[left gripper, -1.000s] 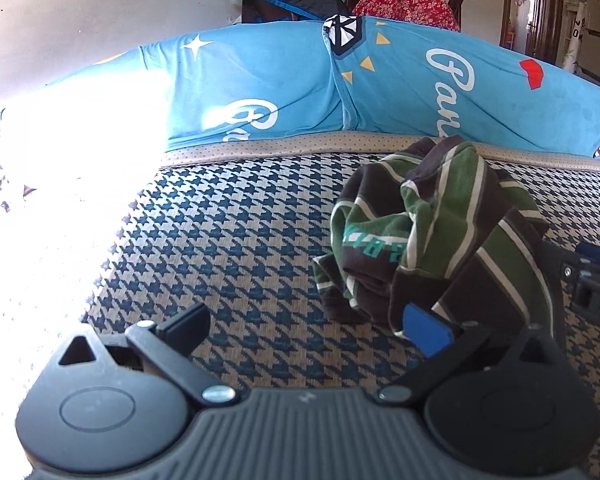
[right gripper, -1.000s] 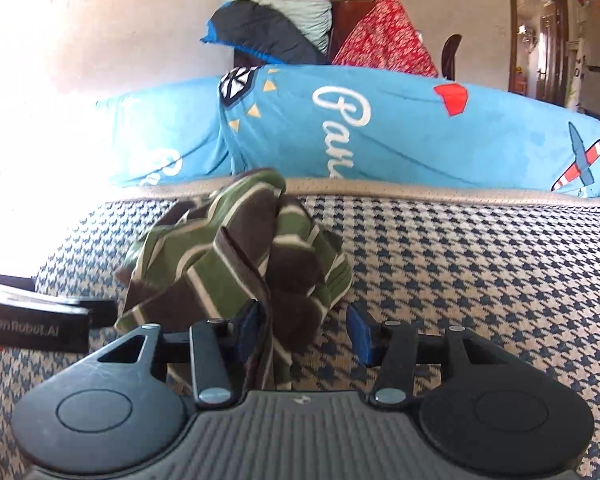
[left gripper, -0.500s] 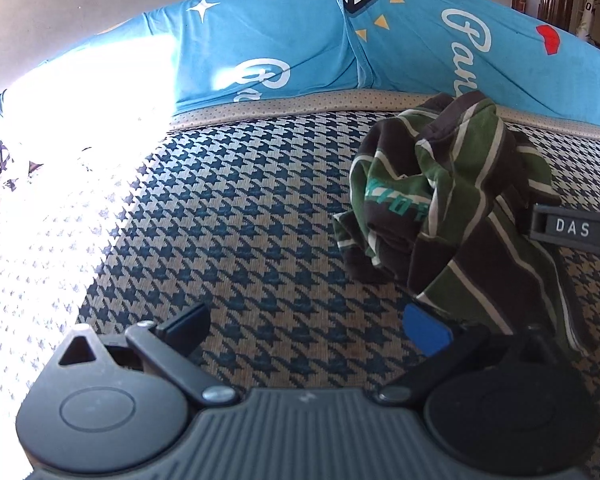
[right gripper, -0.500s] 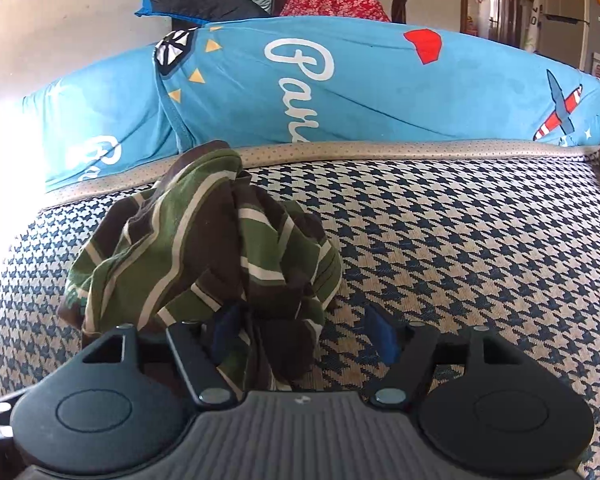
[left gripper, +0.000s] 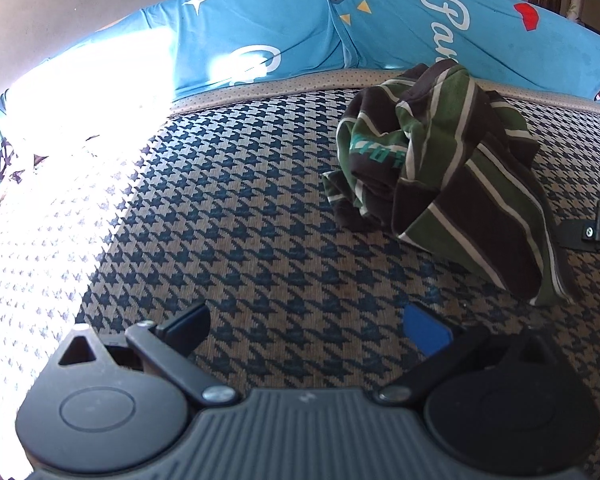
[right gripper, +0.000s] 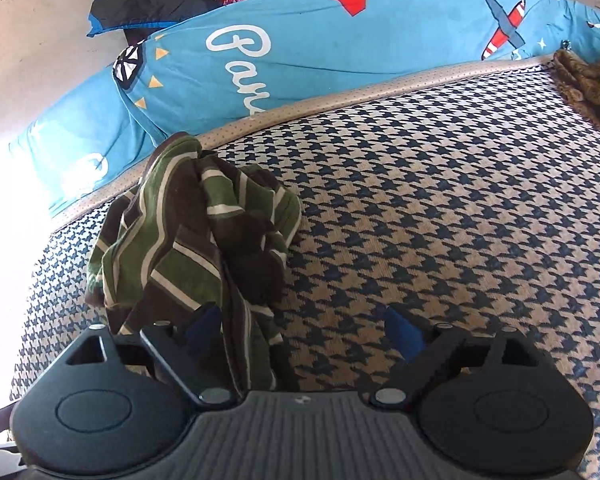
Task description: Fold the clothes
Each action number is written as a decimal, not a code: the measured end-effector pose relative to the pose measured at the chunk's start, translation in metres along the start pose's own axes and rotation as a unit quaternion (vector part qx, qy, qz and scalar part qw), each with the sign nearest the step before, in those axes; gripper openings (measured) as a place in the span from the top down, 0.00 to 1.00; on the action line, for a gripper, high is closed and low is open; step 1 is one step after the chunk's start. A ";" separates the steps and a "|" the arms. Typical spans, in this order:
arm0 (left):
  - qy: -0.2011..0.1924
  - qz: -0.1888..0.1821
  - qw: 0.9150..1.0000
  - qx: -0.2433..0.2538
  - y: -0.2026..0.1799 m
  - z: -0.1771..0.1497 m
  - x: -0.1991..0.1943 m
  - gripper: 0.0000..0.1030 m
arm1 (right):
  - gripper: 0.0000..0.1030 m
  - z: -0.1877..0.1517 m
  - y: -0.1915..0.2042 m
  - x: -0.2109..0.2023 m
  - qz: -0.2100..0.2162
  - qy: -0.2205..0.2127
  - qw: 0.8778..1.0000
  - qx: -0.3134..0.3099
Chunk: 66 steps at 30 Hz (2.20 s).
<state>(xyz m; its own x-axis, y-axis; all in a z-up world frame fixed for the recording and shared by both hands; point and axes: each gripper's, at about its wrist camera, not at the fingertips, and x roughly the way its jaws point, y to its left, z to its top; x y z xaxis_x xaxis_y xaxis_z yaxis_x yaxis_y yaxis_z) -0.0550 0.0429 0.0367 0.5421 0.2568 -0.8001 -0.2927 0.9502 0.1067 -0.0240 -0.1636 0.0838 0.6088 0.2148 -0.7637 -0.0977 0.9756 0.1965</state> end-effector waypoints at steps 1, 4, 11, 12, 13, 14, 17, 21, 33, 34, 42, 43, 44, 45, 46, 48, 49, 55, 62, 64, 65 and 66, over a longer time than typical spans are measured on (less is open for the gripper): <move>-0.001 0.002 1.000 0.000 0.000 -0.005 -0.003 0.00 | 0.09 -0.004 -0.002 -0.004 -0.004 0.005 1.000 0.000; 0.003 -0.001 1.000 -0.003 0.000 -0.022 -0.012 0.00 | 0.08 -0.019 -0.006 -0.015 -0.002 0.021 1.000 0.000; 0.004 -0.002 1.000 0.000 -0.004 -0.051 -0.032 0.00 | 0.08 -0.046 0.003 -0.029 -0.014 0.031 0.998 -0.050; 0.006 -0.005 1.000 -0.003 -0.004 -0.055 -0.036 0.00 | 0.08 -0.048 0.005 -0.030 -0.017 0.030 0.998 -0.059; 0.008 -0.008 1.000 -0.007 -0.003 -0.058 -0.039 0.00 | 0.08 -0.051 0.006 -0.031 -0.019 0.030 0.997 -0.065; 0.010 -0.010 1.000 -0.010 -0.002 -0.060 -0.041 0.00 | 0.08 -0.053 0.006 -0.033 -0.019 0.030 0.997 -0.068; 0.012 -0.007 1.000 -0.010 -0.002 -0.069 -0.048 0.00 | 0.08 -0.057 0.002 -0.036 -0.010 0.034 0.997 -0.066; 0.012 -0.001 1.000 -0.005 -0.006 -0.081 -0.060 0.00 | 0.08 -0.063 0.000 -0.042 -0.009 0.035 0.997 -0.072; 0.002 -0.001 1.000 0.001 -0.013 -0.088 -0.083 0.00 | 0.08 -0.072 -0.006 -0.047 -0.003 0.038 0.996 -0.076; 0.001 -0.002 1.000 0.000 -0.013 -0.089 -0.085 0.00 | 0.08 -0.071 -0.008 -0.047 -0.003 0.037 0.996 -0.076; -0.004 0.000 1.000 0.008 -0.012 -0.083 -0.084 0.00 | 0.08 -0.066 -0.011 -0.043 0.005 0.038 0.997 -0.074; -0.004 0.001 1.000 0.010 -0.012 -0.083 -0.085 0.00 | 0.08 -0.065 -0.011 -0.043 0.006 0.036 0.996 -0.077; -0.005 0.001 1.000 0.010 -0.013 -0.083 -0.085 0.00 | 0.08 -0.065 -0.011 -0.043 0.006 0.035 0.996 -0.079; -0.006 0.001 1.000 0.011 -0.013 -0.083 -0.086 0.00 | 0.08 -0.064 -0.011 -0.043 0.006 0.033 0.996 -0.080; -0.007 0.000 1.000 0.011 -0.013 -0.083 -0.087 0.00 | 0.08 -0.063 -0.012 -0.044 0.007 0.032 0.996 -0.079; -0.008 0.000 1.000 0.012 -0.014 -0.083 -0.088 0.00 | 0.08 -0.062 -0.014 -0.044 0.009 0.031 0.997 -0.075; -0.009 0.000 1.000 0.014 -0.016 -0.083 -0.088 0.00 | 0.08 -0.062 -0.015 -0.045 0.011 0.031 0.997 -0.073; -0.011 0.000 1.000 0.020 -0.021 -0.084 -0.090 0.00 | 0.08 -0.061 -0.018 -0.047 0.015 0.029 0.997 -0.069; -0.013 -0.001 1.000 0.022 -0.022 -0.086 -0.092 0.00 | 0.08 -0.060 -0.019 -0.046 0.016 0.029 0.997 -0.068; -0.013 -0.001 1.000 0.020 -0.022 -0.086 -0.093 0.00 | 0.08 -0.060 -0.019 -0.047 0.018 0.029 0.997 -0.069; -0.013 0.000 1.000 0.020 -0.022 -0.086 -0.093 0.00 | 0.08 -0.060 -0.018 -0.047 0.018 0.029 0.997 -0.070; -0.014 0.000 1.000 0.020 -0.022 -0.086 -0.093 0.00 | 0.08 -0.061 -0.018 -0.047 0.018 0.029 0.997 -0.070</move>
<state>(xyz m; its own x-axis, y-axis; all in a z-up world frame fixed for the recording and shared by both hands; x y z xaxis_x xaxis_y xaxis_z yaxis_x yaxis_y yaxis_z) -0.1668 -0.0170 0.0582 0.5634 0.2607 -0.7839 -0.2606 0.9565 0.1308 -0.0985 -0.1887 0.0789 0.5573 0.2488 -0.7922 -0.2308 0.9629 0.1401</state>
